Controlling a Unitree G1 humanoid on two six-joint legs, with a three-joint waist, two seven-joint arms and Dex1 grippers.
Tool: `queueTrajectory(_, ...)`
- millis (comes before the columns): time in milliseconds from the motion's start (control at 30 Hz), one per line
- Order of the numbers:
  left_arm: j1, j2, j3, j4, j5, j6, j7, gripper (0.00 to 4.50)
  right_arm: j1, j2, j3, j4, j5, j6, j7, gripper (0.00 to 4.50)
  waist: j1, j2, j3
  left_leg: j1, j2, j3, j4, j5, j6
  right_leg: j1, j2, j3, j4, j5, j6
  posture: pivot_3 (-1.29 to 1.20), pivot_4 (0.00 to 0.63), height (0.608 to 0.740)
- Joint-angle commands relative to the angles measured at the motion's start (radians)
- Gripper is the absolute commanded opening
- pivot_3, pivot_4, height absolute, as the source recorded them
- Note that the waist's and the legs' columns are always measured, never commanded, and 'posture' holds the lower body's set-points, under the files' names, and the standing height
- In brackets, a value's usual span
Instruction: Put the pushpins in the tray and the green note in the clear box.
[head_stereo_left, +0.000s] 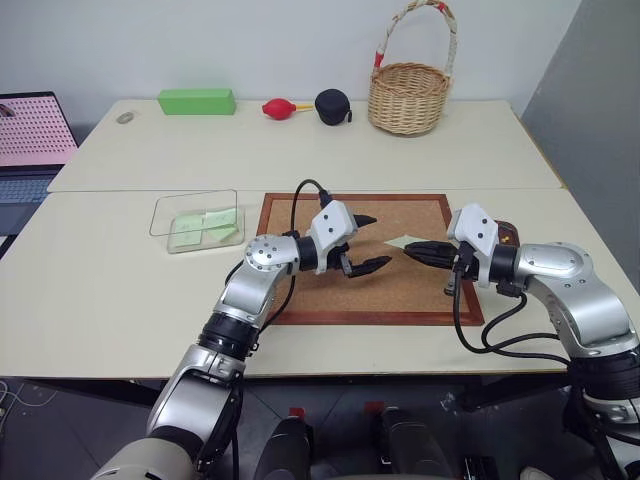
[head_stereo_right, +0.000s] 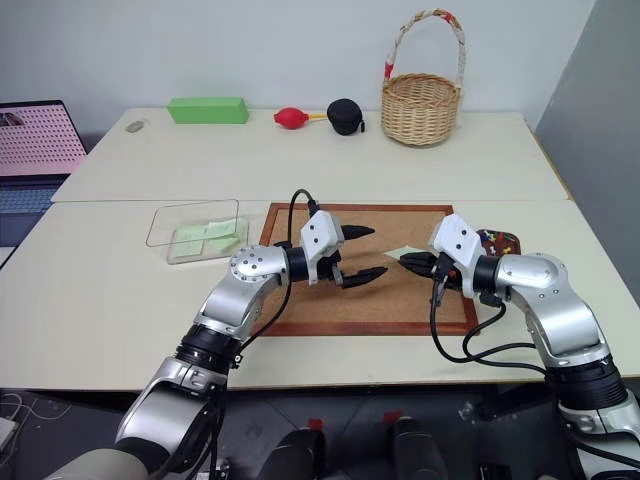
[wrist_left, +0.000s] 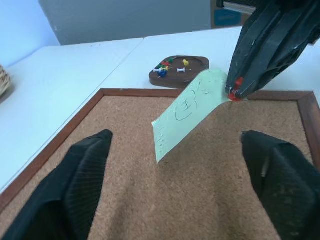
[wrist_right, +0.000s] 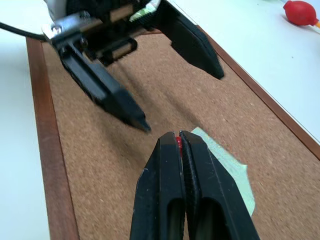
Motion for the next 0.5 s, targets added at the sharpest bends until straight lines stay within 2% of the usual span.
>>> queueTrajectory(33, -0.075, -0.028, -0.025, 0.113, 0.047, -0.117, -0.013, 4.35, -0.037, 0.007, -0.007, -0.055, 0.037, 0.043, -0.003, 0.0, 0.001, 0.0, 0.0, 0.0, 0.0, 0.0, 0.0, 0.0, 0.0, 0.0, 0.0, 0.0, 0.0, 0.0, 0.0, 0.0, 0.15, 0.74)
queueTrajectory(300, -0.183, -0.097, -0.021, 0.339, 0.085, -0.253, -0.016, 4.35, -0.061, 0.026, -0.009, -0.069, 0.062, 0.089, -0.026, 0.0, 0.0, 0.0, 0.0, -0.004, 0.0, -0.001, 0.001, 0.0, 0.0, -0.003, 0.0, -0.001, 0.0, 0.0, 0.0, 0.0, 0.15, 0.74)
queueTrajectory(500, -0.209, -0.107, -0.004, 0.413, 0.077, -0.279, -0.044, 3.29, -0.067, 0.034, -0.018, -0.075, 0.076, 0.112, -0.043, 0.0, 0.0, 0.0, 0.0, -0.005, 0.0, -0.002, 0.001, 0.0, 0.0, -0.004, 0.0, -0.001, 0.0, 0.0, 0.0, 0.0, 0.15, 0.74)
